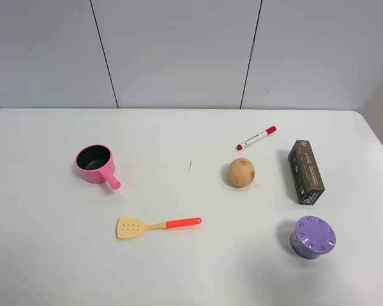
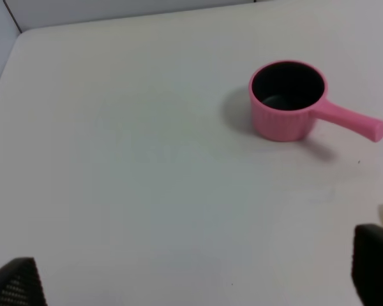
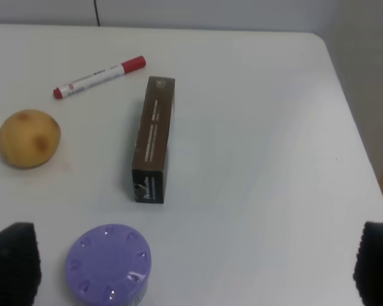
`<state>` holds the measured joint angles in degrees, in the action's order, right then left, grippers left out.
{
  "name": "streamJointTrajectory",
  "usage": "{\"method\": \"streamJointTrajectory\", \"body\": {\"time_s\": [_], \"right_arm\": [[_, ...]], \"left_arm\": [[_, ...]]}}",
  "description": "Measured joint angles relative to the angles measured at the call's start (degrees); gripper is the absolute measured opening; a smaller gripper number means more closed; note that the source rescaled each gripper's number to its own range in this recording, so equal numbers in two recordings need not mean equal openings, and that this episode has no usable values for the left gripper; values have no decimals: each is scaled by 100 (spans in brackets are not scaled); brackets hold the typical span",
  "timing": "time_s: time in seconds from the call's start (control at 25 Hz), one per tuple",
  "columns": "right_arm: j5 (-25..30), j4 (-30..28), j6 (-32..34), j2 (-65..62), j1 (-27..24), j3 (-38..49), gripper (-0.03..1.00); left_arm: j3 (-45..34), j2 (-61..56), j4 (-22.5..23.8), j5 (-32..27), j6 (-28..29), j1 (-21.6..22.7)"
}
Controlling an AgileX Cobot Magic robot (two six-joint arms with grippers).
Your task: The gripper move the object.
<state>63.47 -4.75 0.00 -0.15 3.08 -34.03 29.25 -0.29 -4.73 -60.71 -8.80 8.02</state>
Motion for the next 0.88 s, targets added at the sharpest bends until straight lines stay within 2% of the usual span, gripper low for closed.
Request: {"method": "streamJointTrajectory", "body": {"time_s": [0.28,0.88], "right_arm": [[-171,475,0,0,0,509,100],[-213,319,232,0,0,524,100]], "left_arm": [[0,0,0,0,0,0],[0,0,0,0,0,0]]}}
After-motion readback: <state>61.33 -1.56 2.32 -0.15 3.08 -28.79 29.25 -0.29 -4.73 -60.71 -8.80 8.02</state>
